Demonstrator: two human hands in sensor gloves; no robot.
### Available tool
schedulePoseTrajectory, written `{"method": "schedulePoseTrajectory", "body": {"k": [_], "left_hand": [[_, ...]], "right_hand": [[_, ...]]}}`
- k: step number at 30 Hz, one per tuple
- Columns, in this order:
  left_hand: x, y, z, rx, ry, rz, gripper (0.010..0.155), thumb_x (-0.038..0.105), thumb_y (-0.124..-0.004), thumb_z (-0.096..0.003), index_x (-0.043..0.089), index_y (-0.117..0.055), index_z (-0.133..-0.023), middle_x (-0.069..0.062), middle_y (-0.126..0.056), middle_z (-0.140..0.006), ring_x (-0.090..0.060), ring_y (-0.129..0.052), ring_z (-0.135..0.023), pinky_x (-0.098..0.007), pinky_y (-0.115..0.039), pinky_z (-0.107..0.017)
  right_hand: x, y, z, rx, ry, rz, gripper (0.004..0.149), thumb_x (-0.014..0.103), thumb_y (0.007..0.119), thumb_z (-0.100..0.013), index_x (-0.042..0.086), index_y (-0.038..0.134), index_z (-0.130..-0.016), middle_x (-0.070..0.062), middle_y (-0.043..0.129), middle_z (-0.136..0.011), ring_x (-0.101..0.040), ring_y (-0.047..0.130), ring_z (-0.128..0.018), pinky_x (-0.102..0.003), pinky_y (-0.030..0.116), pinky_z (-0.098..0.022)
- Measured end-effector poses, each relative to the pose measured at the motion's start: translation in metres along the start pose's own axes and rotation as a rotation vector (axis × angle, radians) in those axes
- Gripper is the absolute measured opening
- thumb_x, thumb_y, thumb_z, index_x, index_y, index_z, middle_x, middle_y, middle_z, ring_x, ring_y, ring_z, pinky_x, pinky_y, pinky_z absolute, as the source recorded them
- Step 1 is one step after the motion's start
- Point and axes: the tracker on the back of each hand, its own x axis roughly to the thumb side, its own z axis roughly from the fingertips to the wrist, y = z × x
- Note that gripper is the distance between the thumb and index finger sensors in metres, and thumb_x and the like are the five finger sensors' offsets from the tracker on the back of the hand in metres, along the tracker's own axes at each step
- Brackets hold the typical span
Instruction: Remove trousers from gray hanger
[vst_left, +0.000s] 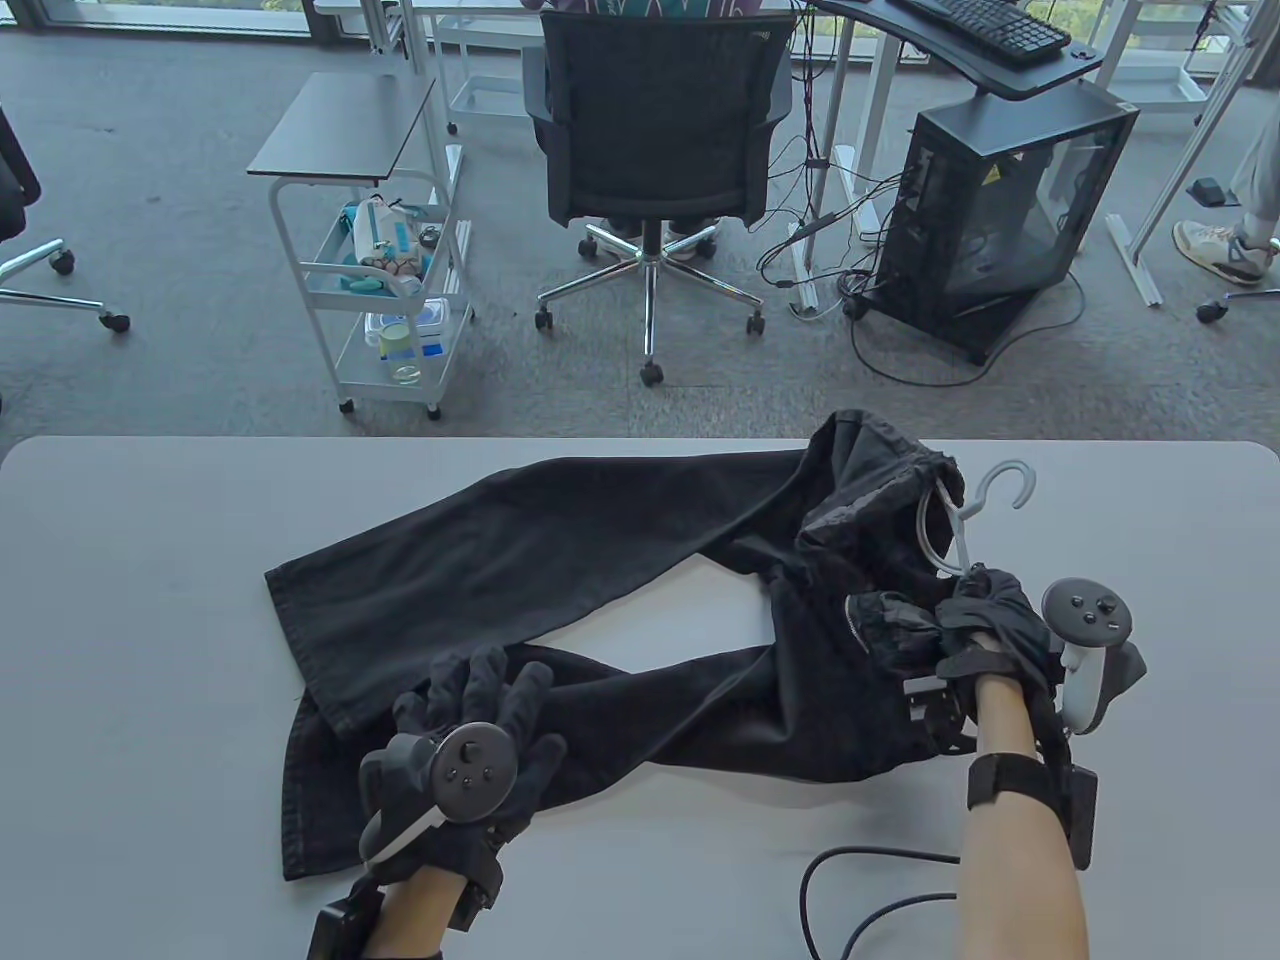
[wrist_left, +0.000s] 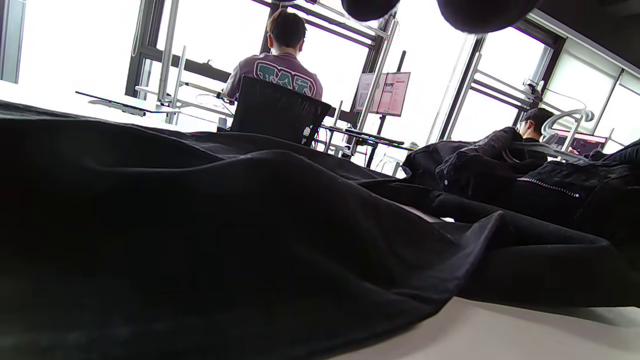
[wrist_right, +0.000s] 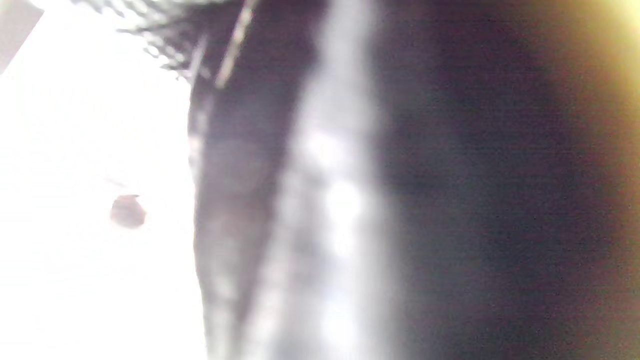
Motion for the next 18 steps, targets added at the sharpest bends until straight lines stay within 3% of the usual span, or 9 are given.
{"method": "schedulePoseTrajectory", "body": {"k": [9, 14, 18], "left_hand": [[-0.008, 0.024, 0.010, 0.111, 0.002, 0.169, 0.072, 0.060, -0.059, -0.0547, 0.031, -0.035, -0.115, -0.022, -0.028, -0.123, -0.061, -0.022, -0.105, -0.082, -0.029, -0.058], [-0.001, 0.042, 0.012, 0.232, -0.034, 0.348, 0.075, 0.061, -0.060, -0.0547, 0.030, -0.030, -0.116, -0.024, -0.026, -0.123, -0.062, -0.025, -0.104, -0.083, -0.030, -0.058], [0.018, 0.053, 0.013, 0.351, -0.088, 0.353, 0.084, 0.066, -0.058, -0.0541, 0.027, -0.017, -0.115, -0.028, -0.017, -0.120, -0.066, -0.018, -0.102, -0.084, -0.032, -0.057]], "right_hand": [[0.072, -0.020, 0.077, -0.139, -0.329, 0.052, 0.059, 0.026, 0.091, -0.039, 0.031, 0.072, -0.095, -0.003, 0.080, -0.074, -0.019, 0.094, -0.056, -0.042, 0.090, -0.043], [0.086, -0.011, 0.116, -0.114, -0.570, 0.101, 0.058, 0.025, 0.091, -0.036, 0.032, 0.075, -0.092, -0.003, 0.081, -0.073, -0.021, 0.094, -0.056, -0.047, 0.085, -0.046], [0.084, 0.010, 0.140, 0.005, -0.760, 0.155, 0.059, 0.025, 0.090, -0.036, 0.033, 0.075, -0.092, -0.002, 0.081, -0.074, -0.020, 0.094, -0.056, -0.051, 0.081, -0.049]]}}
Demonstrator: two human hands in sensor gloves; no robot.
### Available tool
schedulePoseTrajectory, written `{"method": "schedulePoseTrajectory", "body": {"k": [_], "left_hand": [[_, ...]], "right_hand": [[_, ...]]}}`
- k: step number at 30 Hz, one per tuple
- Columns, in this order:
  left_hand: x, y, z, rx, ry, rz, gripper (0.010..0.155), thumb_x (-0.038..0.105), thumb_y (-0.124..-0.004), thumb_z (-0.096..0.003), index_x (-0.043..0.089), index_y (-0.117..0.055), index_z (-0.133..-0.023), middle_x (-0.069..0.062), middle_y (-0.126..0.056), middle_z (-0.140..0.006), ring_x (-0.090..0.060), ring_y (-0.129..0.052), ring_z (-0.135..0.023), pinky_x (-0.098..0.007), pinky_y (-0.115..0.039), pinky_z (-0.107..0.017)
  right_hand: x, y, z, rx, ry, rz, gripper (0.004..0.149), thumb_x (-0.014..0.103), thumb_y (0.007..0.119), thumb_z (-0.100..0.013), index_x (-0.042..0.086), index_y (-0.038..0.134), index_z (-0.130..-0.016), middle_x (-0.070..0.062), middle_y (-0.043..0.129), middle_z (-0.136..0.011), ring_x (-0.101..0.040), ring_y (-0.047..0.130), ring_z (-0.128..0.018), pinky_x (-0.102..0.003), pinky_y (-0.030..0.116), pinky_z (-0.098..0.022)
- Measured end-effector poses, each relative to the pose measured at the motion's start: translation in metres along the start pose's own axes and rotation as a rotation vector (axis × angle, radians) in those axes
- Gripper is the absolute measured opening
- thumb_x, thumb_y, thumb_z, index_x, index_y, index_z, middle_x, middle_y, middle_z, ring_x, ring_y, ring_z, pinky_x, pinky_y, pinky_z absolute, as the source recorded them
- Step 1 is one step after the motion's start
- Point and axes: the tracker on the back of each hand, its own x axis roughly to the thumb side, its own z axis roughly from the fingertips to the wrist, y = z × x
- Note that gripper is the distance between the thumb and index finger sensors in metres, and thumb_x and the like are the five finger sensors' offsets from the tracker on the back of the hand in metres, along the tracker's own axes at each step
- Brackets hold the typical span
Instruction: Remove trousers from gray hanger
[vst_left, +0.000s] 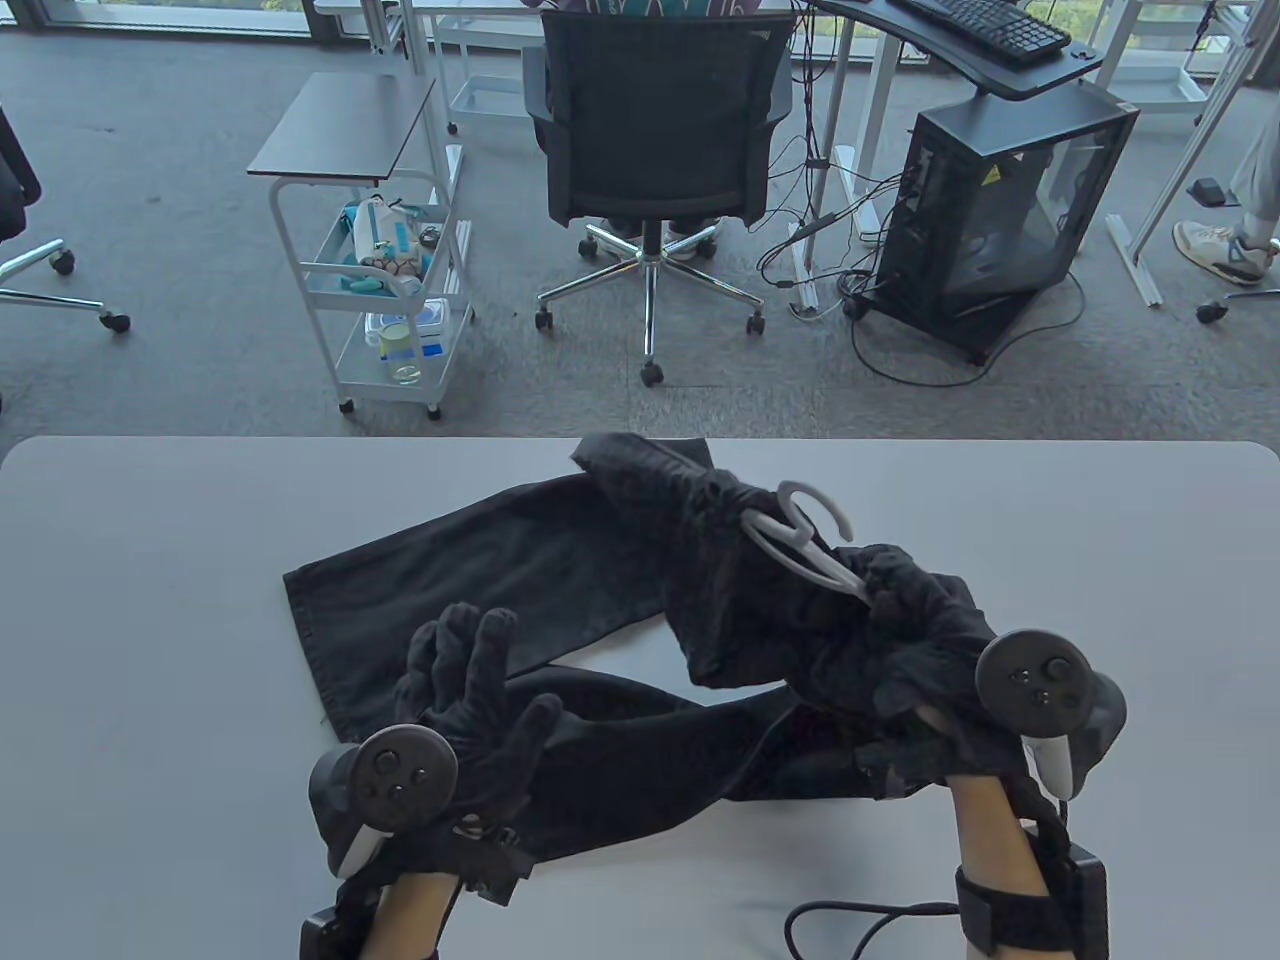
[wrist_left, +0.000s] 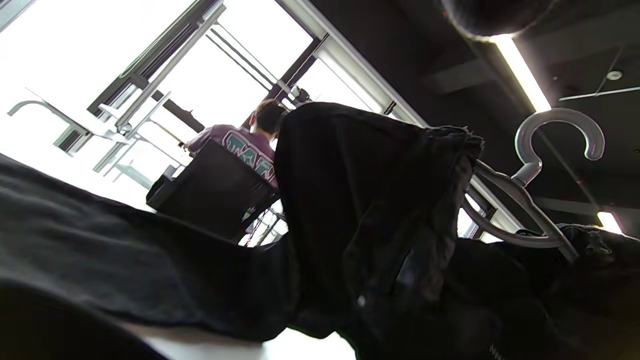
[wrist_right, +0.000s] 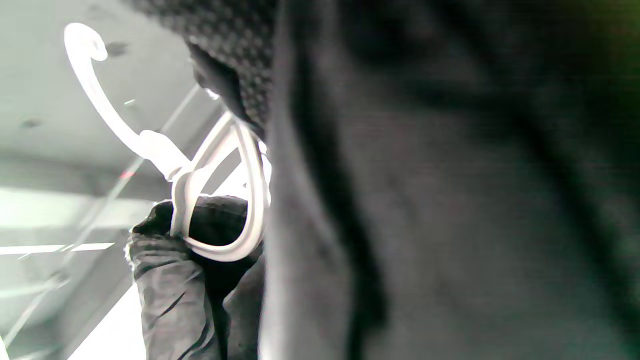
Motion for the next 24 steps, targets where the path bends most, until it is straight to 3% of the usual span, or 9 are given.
{"method": "schedulePoseTrajectory", "body": {"k": [4, 9, 11, 13, 16, 20, 24], "left_hand": [[0.014, -0.008, 0.004, 0.059, -0.060, -0.003, 0.093, 0.074, -0.055, -0.0526, 0.023, -0.008, -0.114, -0.033, -0.005, -0.117, -0.070, -0.010, -0.097, -0.086, -0.031, -0.054], [0.015, -0.039, 0.006, -0.068, -0.055, -0.153, 0.095, 0.075, -0.058, -0.0509, 0.022, -0.014, -0.115, -0.034, -0.010, -0.118, -0.072, -0.013, -0.097, -0.087, -0.030, -0.052], [0.003, -0.051, 0.007, -0.143, -0.025, -0.194, 0.093, 0.077, -0.053, -0.0503, 0.021, -0.018, -0.116, -0.033, -0.017, -0.119, -0.071, -0.018, -0.097, -0.087, -0.031, -0.052], [-0.008, -0.047, 0.007, -0.133, -0.016, -0.041, 0.086, 0.073, -0.053, -0.0513, 0.023, -0.030, -0.116, -0.032, -0.035, -0.119, -0.068, -0.030, -0.100, -0.086, -0.034, -0.053], [-0.020, -0.039, 0.009, -0.105, 0.006, -0.049, 0.077, 0.070, -0.053, -0.0540, 0.023, -0.048, -0.114, -0.031, -0.048, -0.118, -0.067, -0.038, -0.101, -0.084, -0.037, -0.054], [-0.042, -0.030, 0.010, -0.088, 0.088, -0.014, 0.074, 0.067, -0.055, -0.0552, 0.022, -0.048, -0.114, -0.032, -0.049, -0.118, -0.070, -0.039, -0.100, -0.087, -0.036, -0.054], [-0.080, -0.013, 0.014, -0.118, 0.230, -0.007, 0.082, 0.072, -0.055, -0.0543, 0.022, -0.038, -0.117, -0.037, -0.036, -0.120, -0.078, -0.029, -0.097, -0.091, -0.035, -0.050]], "right_hand": [[0.008, 0.030, 0.017, 0.132, -0.124, 0.004, 0.059, 0.024, 0.091, -0.034, 0.034, 0.077, -0.090, -0.002, 0.082, -0.073, -0.021, 0.094, -0.055, -0.054, 0.078, -0.050], [0.011, 0.078, 0.048, 0.302, -0.227, -0.044, 0.060, 0.023, 0.092, -0.032, 0.034, 0.077, -0.089, -0.002, 0.083, -0.072, -0.021, 0.094, -0.054, -0.054, 0.077, -0.052], [0.011, 0.078, 0.052, 0.313, -0.233, -0.094, 0.060, 0.023, 0.092, -0.032, 0.034, 0.077, -0.089, -0.002, 0.083, -0.072, -0.021, 0.094, -0.054, -0.055, 0.077, -0.052], [0.013, 0.075, 0.052, 0.332, -0.239, -0.092, 0.061, 0.023, 0.092, -0.033, 0.034, 0.076, -0.090, -0.002, 0.083, -0.073, -0.021, 0.094, -0.055, -0.054, 0.076, -0.053], [0.012, 0.073, 0.053, 0.323, -0.242, -0.110, 0.061, 0.023, 0.092, -0.032, 0.034, 0.075, -0.090, -0.002, 0.083, -0.073, -0.021, 0.094, -0.054, -0.054, 0.076, -0.053], [0.008, 0.068, 0.054, 0.290, -0.237, -0.114, 0.062, 0.023, 0.092, -0.032, 0.034, 0.074, -0.091, -0.001, 0.083, -0.073, -0.021, 0.094, -0.054, -0.054, 0.077, -0.053], [0.008, 0.056, 0.057, 0.202, -0.238, -0.110, 0.064, 0.024, 0.093, -0.031, 0.035, 0.074, -0.091, 0.000, 0.084, -0.073, -0.020, 0.095, -0.054, -0.052, 0.079, -0.053]]}}
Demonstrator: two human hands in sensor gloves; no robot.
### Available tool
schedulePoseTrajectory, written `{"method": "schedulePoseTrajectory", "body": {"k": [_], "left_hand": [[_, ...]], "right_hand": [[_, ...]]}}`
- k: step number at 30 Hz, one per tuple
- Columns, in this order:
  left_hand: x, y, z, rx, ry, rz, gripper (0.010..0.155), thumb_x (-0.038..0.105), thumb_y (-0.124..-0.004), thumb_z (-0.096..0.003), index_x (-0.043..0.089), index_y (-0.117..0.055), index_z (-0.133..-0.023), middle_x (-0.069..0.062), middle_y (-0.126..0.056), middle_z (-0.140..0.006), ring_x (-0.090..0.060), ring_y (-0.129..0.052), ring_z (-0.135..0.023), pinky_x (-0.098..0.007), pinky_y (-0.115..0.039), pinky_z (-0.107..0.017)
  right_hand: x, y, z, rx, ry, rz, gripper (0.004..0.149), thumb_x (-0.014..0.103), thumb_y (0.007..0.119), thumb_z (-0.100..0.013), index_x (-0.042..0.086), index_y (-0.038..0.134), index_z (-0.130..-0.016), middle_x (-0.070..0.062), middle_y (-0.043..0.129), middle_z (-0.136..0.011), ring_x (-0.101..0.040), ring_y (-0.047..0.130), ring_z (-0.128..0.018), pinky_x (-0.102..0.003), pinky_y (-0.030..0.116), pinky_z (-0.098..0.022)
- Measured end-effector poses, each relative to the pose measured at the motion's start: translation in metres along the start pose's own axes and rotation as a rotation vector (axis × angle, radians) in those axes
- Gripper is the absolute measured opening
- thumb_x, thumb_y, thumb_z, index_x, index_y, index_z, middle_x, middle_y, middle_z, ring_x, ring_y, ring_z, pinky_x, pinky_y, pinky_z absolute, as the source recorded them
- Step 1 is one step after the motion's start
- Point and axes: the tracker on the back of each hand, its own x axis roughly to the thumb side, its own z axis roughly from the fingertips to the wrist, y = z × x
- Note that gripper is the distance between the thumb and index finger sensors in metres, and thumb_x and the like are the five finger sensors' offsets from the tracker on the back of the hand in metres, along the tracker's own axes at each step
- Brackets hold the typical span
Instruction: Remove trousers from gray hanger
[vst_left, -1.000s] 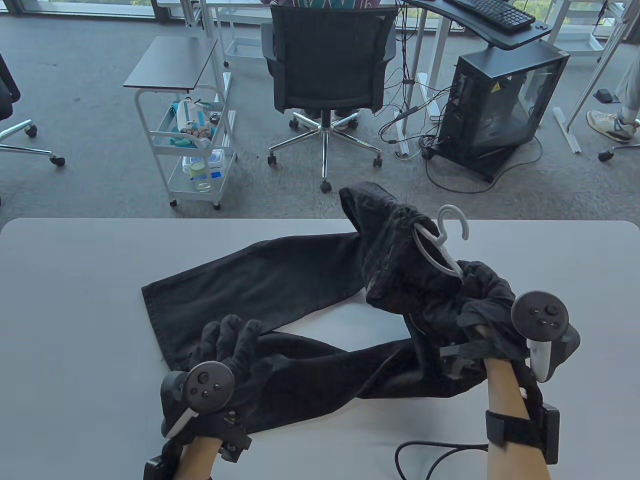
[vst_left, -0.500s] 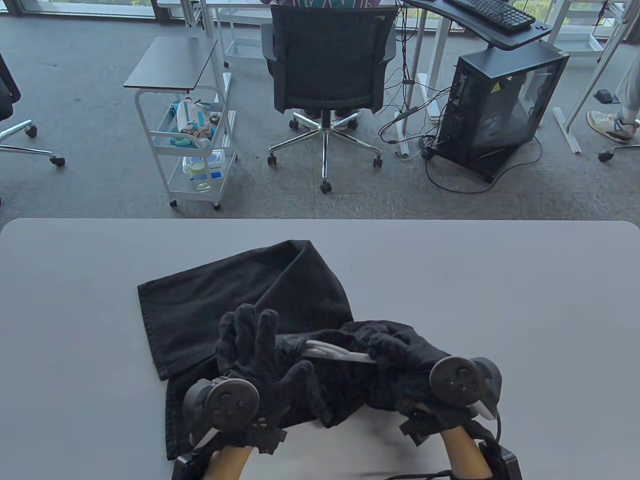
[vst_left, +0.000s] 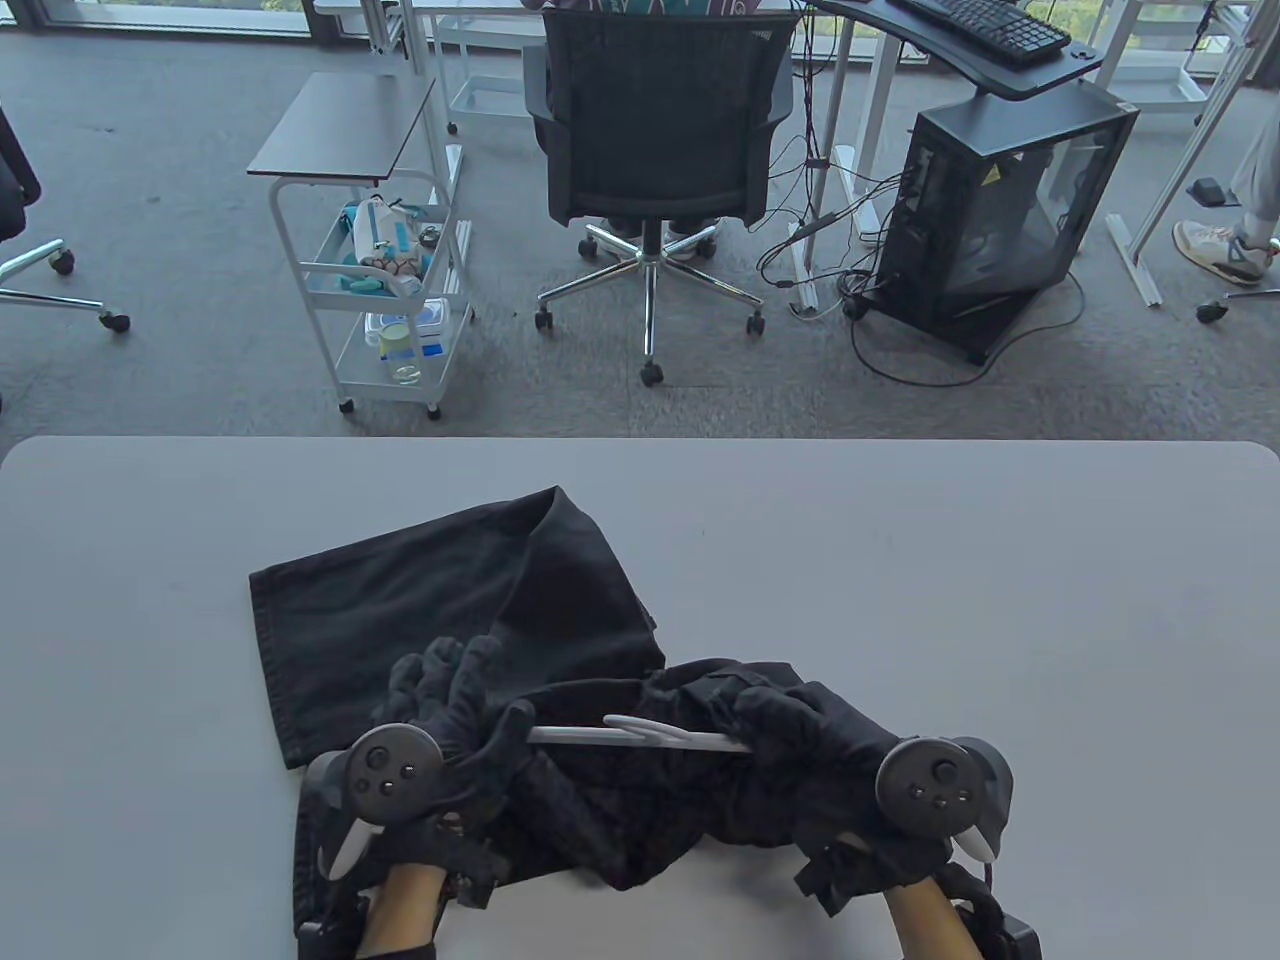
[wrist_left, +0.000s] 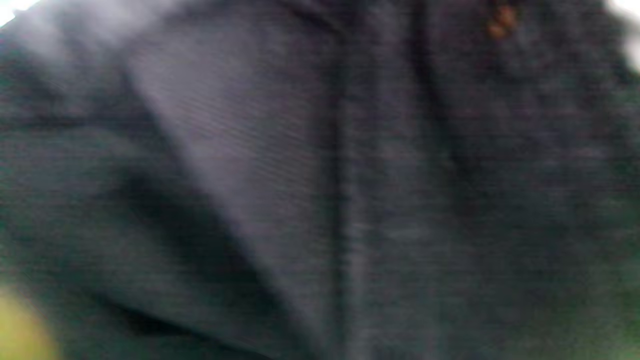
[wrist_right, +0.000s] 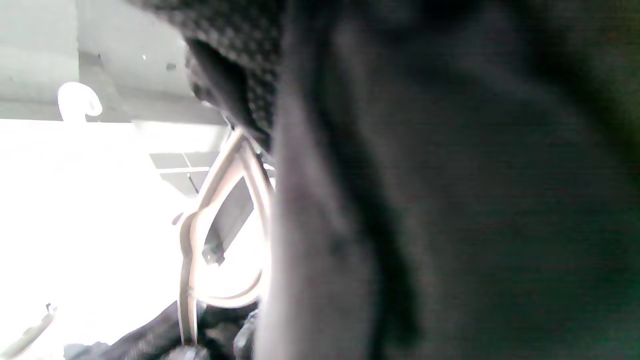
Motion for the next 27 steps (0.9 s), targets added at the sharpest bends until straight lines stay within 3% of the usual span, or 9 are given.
{"method": "schedulePoseTrajectory", "body": {"k": [3, 6, 7, 10, 14, 17, 21, 24, 27], "left_hand": [[-0.033, 0.002, -0.003, -0.172, 0.092, 0.160, 0.095, 0.081, -0.052, -0.0520, 0.019, -0.025, -0.118, -0.044, -0.026, -0.117, -0.086, -0.025, -0.089, -0.094, -0.038, -0.047], [-0.053, -0.008, -0.003, -0.315, 0.082, 0.491, 0.102, 0.084, -0.053, -0.0531, 0.012, -0.019, -0.117, -0.049, -0.043, -0.109, -0.081, -0.058, -0.086, -0.086, -0.062, -0.047], [-0.054, -0.011, -0.003, -0.288, 0.051, 0.667, 0.099, 0.076, -0.061, -0.0563, 0.007, -0.023, -0.116, -0.048, -0.052, -0.105, -0.078, -0.063, -0.082, -0.085, -0.062, -0.048], [-0.044, -0.009, -0.002, -0.022, 0.079, 0.671, 0.084, 0.062, -0.066, -0.0551, 0.002, -0.046, -0.110, -0.037, -0.079, -0.086, -0.054, -0.093, -0.056, -0.062, -0.086, -0.038], [-0.027, -0.001, -0.004, 0.090, 0.031, 0.535, 0.067, 0.047, -0.064, -0.0553, -0.006, -0.068, -0.095, -0.028, -0.100, -0.066, -0.044, -0.107, -0.036, -0.053, -0.097, -0.023], [-0.026, -0.004, -0.009, 0.169, -0.006, 0.739, 0.061, 0.047, -0.067, -0.0508, 0.000, -0.076, -0.089, -0.010, -0.108, -0.055, -0.029, -0.114, -0.029, -0.042, -0.103, -0.019], [-0.029, -0.041, -0.025, 0.029, -0.149, 1.521, 0.061, 0.044, -0.074, -0.0514, -0.004, -0.075, -0.089, -0.014, -0.105, -0.054, -0.035, -0.109, -0.032, -0.050, -0.097, -0.024], [-0.020, -0.062, -0.035, -0.147, -0.247, 1.640, 0.061, 0.047, -0.066, -0.0560, -0.001, -0.070, -0.094, -0.010, -0.104, -0.060, -0.033, -0.108, -0.037, -0.048, -0.096, -0.029], [-0.020, -0.059, -0.034, -0.107, -0.086, 1.359, 0.066, 0.053, -0.064, -0.0578, 0.001, -0.065, -0.098, -0.011, -0.100, -0.063, -0.034, -0.105, -0.039, -0.048, -0.092, -0.030]], "right_hand": [[0.002, -0.005, 0.003, -0.035, -0.009, 0.001, 0.064, 0.025, 0.093, -0.031, 0.036, 0.073, -0.091, 0.000, 0.084, -0.073, -0.019, 0.096, -0.054, -0.052, 0.079, -0.053], [0.000, -0.007, 0.003, -0.062, 0.003, -0.020, 0.064, 0.025, 0.093, -0.031, 0.036, 0.073, -0.091, 0.001, 0.084, -0.074, -0.019, 0.096, -0.054, -0.051, 0.079, -0.053], [0.000, -0.008, 0.002, -0.057, -0.007, -0.001, 0.064, 0.025, 0.093, -0.031, 0.036, 0.072, -0.091, 0.001, 0.084, -0.074, -0.019, 0.096, -0.055, -0.051, 0.079, -0.053], [-0.005, -0.010, 0.002, -0.037, -0.006, -0.004, 0.067, 0.025, 0.092, -0.033, 0.033, 0.069, -0.095, -0.001, 0.082, -0.076, -0.020, 0.094, -0.056, -0.052, 0.077, -0.055], [-0.016, -0.020, 0.007, -0.120, 0.013, 0.056, 0.070, 0.029, 0.091, -0.036, 0.034, 0.064, -0.100, 0.000, 0.080, -0.079, -0.019, 0.094, -0.059, -0.053, 0.076, -0.055], [-0.030, -0.022, 0.009, -0.133, 0.057, -0.075, 0.073, 0.026, 0.091, -0.036, 0.032, 0.061, -0.102, -0.002, 0.080, -0.080, -0.022, 0.093, -0.060, -0.055, 0.074, -0.054], [-0.051, -0.023, 0.008, -0.111, 0.079, -0.304, 0.068, 0.024, 0.092, -0.035, 0.034, 0.069, -0.098, -0.002, 0.082, -0.080, -0.023, 0.094, -0.059, -0.054, 0.075, -0.054], [-0.060, -0.013, 0.006, -0.122, 0.095, -0.558, 0.064, 0.023, 0.091, -0.035, 0.033, 0.072, -0.096, -0.002, 0.082, -0.080, -0.023, 0.094, -0.059, -0.054, 0.077, -0.053], [-0.066, -0.011, 0.006, -0.169, 0.123, -0.730, 0.064, 0.023, 0.091, -0.036, 0.031, 0.071, -0.097, -0.003, 0.082, -0.081, -0.025, 0.094, -0.059, -0.054, 0.077, -0.052]]}}
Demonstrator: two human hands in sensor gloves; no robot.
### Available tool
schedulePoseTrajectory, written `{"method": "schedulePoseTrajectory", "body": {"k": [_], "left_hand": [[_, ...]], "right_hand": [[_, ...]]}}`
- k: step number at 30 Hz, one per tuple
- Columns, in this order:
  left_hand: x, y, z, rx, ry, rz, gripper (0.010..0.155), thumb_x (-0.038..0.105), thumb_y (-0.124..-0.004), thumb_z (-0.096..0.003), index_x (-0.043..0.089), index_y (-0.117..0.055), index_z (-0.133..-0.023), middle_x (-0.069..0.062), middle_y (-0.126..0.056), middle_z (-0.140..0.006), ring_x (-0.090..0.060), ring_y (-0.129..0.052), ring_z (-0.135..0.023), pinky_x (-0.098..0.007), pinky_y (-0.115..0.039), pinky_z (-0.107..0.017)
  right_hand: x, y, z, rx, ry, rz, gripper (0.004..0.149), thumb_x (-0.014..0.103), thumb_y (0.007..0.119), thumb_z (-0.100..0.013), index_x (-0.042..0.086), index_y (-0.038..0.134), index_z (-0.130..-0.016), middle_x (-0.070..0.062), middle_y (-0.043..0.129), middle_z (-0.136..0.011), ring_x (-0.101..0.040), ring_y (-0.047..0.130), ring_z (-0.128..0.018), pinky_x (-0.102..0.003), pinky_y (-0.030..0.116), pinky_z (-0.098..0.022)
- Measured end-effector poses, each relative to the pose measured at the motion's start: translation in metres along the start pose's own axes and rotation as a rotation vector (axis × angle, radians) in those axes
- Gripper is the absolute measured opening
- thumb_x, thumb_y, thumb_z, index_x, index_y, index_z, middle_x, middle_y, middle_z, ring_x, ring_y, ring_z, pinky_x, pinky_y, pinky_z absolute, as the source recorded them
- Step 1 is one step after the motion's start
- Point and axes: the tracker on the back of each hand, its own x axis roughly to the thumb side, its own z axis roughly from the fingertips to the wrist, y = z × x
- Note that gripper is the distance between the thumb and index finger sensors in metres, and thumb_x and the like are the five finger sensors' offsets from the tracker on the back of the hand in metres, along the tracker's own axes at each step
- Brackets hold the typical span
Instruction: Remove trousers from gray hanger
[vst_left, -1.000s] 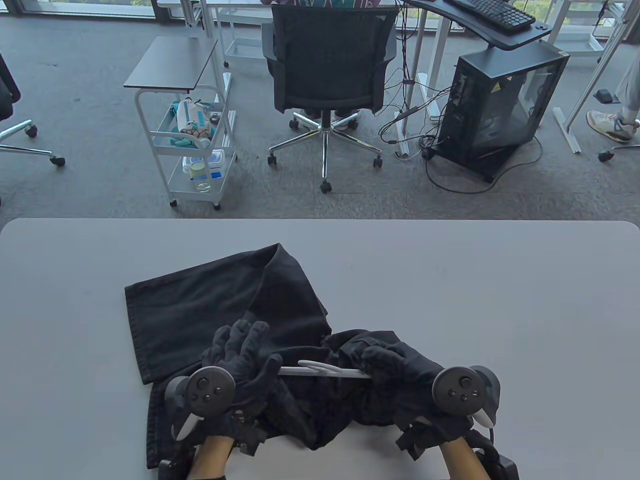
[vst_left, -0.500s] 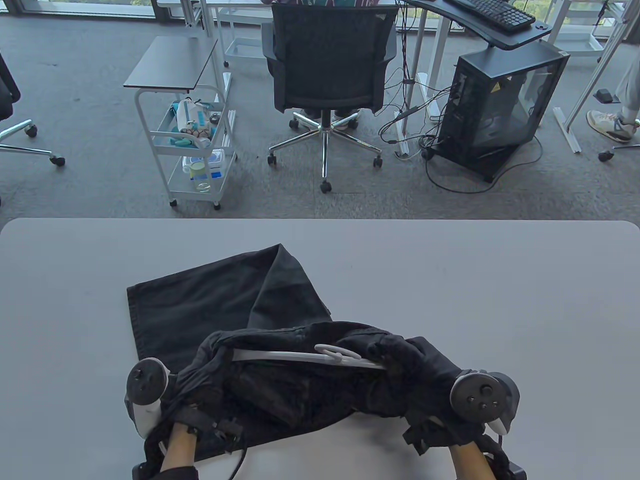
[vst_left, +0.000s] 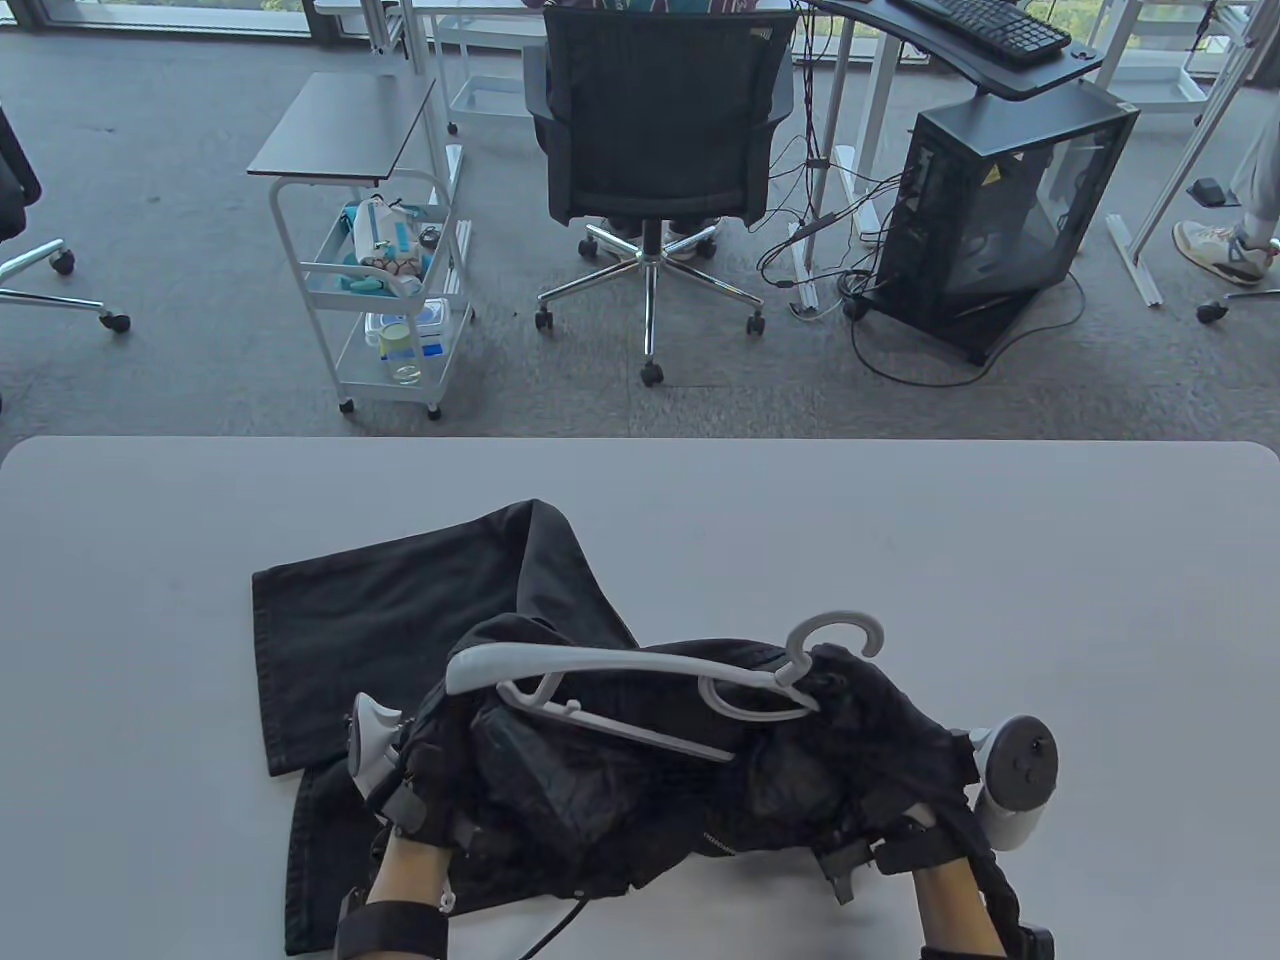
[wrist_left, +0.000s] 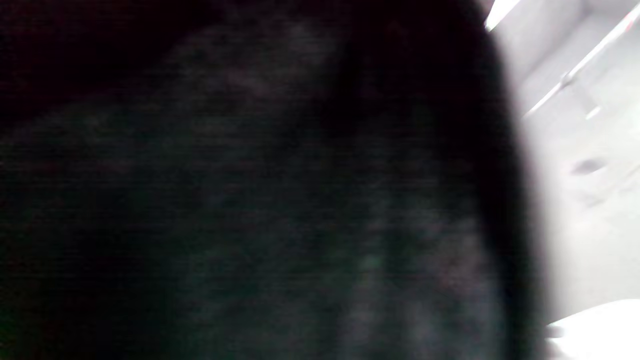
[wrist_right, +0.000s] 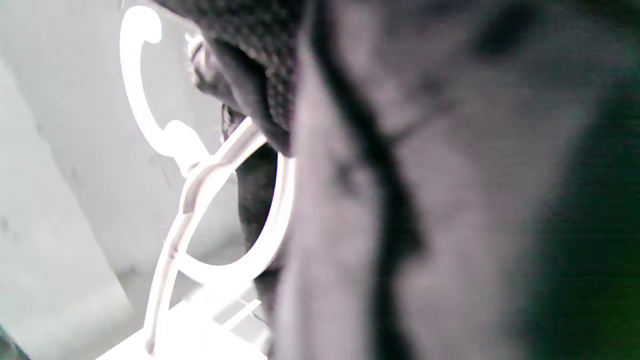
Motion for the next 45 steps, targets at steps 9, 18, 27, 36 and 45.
{"method": "schedulePoseTrajectory", "body": {"k": [9, 18, 27, 36, 45], "left_hand": [[0.061, -0.013, 0.012, -0.051, 0.050, -0.852, 0.098, 0.070, -0.066, -0.0525, 0.008, -0.022, -0.114, -0.035, -0.035, -0.113, -0.070, -0.043, -0.094, -0.082, -0.051, -0.054], [0.111, -0.076, 0.046, 0.066, -0.583, -1.372, 0.071, 0.055, -0.070, -0.0536, 0.026, -0.043, -0.113, -0.019, -0.040, -0.117, -0.062, -0.037, -0.100, -0.079, -0.044, -0.058], [0.071, -0.109, 0.039, -0.233, -0.547, -1.651, 0.050, 0.044, -0.064, -0.0525, 0.031, -0.068, -0.101, -0.011, -0.089, -0.085, -0.041, -0.093, -0.067, -0.068, -0.071, -0.051], [0.100, -0.069, 0.044, 0.080, -0.416, -1.599, 0.049, 0.043, -0.066, -0.0465, 0.033, -0.079, -0.093, -0.001, -0.098, -0.062, -0.025, -0.095, -0.037, -0.052, -0.081, -0.038], [0.120, 0.003, 0.056, 0.356, -0.136, -1.311, 0.049, 0.044, -0.067, -0.0464, 0.034, -0.081, -0.092, 0.001, -0.099, -0.060, -0.023, -0.095, -0.036, -0.051, -0.081, -0.039]], "right_hand": [[-0.001, -0.006, 0.004, -0.137, 0.024, 0.040, 0.064, 0.022, 0.089, -0.039, 0.031, 0.068, -0.099, -0.004, 0.077, -0.083, -0.026, 0.090, -0.061, -0.052, 0.076, -0.052], [0.020, 0.037, 0.006, 0.058, -0.146, 0.662, 0.064, 0.021, 0.089, -0.039, 0.030, 0.068, -0.099, -0.005, 0.077, -0.083, -0.028, 0.089, -0.061, -0.049, 0.078, -0.048], [0.018, 0.054, 0.008, 0.232, -0.177, 0.596, 0.064, 0.021, 0.090, -0.039, 0.030, 0.069, -0.099, -0.006, 0.077, -0.083, -0.029, 0.090, -0.061, -0.049, 0.079, -0.048], [0.016, 0.041, 0.011, 0.029, -0.171, 0.765, 0.056, 0.038, 0.075, -0.046, 0.030, 0.070, -0.100, -0.005, 0.080, -0.090, -0.036, 0.088, -0.079, -0.065, 0.068, -0.055], [-0.009, 0.018, 0.007, -0.096, -0.007, 0.816, 0.056, 0.039, 0.073, -0.048, 0.025, 0.068, -0.102, -0.008, 0.079, -0.091, -0.038, 0.089, -0.074, -0.058, 0.073, -0.050]]}}
